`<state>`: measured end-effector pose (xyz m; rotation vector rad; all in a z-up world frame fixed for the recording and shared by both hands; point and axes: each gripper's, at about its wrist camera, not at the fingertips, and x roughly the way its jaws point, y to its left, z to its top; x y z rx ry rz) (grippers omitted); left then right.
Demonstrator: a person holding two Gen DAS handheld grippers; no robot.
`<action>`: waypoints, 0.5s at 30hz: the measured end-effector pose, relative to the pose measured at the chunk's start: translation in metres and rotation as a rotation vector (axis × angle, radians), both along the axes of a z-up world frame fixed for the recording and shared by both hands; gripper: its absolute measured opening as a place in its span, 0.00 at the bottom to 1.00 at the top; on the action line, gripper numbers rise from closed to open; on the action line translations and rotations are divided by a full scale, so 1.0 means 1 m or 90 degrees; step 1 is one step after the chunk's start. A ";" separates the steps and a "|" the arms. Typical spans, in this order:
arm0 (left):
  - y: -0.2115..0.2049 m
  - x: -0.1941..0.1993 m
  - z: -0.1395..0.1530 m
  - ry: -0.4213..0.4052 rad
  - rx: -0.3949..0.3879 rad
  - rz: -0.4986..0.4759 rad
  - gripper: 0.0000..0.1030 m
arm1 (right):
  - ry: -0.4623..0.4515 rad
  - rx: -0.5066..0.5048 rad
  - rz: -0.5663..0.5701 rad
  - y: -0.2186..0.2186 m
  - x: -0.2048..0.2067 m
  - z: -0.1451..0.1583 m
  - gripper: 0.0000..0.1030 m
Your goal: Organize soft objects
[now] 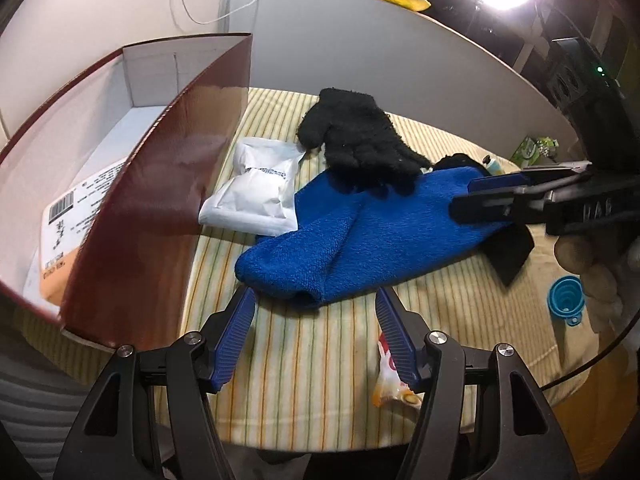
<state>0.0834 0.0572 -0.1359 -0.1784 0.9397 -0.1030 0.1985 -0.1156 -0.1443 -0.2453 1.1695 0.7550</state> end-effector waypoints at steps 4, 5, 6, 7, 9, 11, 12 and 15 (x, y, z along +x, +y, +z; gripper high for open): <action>-0.004 0.009 -0.007 0.005 0.026 0.001 0.61 | -0.027 -0.057 0.048 0.007 -0.005 -0.009 0.68; -0.004 0.012 -0.010 0.012 0.026 0.001 0.61 | -0.031 -0.069 0.059 0.007 -0.007 -0.012 0.68; -0.004 0.014 -0.012 0.015 0.029 0.003 0.61 | -0.033 -0.077 0.072 0.007 -0.007 -0.015 0.68; -0.004 0.016 -0.014 0.017 0.033 0.005 0.61 | -0.036 -0.086 0.089 0.007 -0.009 -0.017 0.68; -0.004 0.021 -0.019 0.023 0.035 0.010 0.61 | -0.041 -0.094 0.115 0.008 -0.015 -0.019 0.68; -0.005 0.024 -0.022 0.025 0.036 0.014 0.60 | -0.051 -0.110 0.145 0.010 -0.022 -0.023 0.68; -0.006 0.025 -0.023 0.025 0.037 0.014 0.60 | -0.055 -0.118 0.156 0.011 -0.025 -0.025 0.68; -0.008 0.028 -0.024 0.019 0.042 0.021 0.41 | -0.075 -0.149 0.182 0.016 -0.032 -0.031 0.68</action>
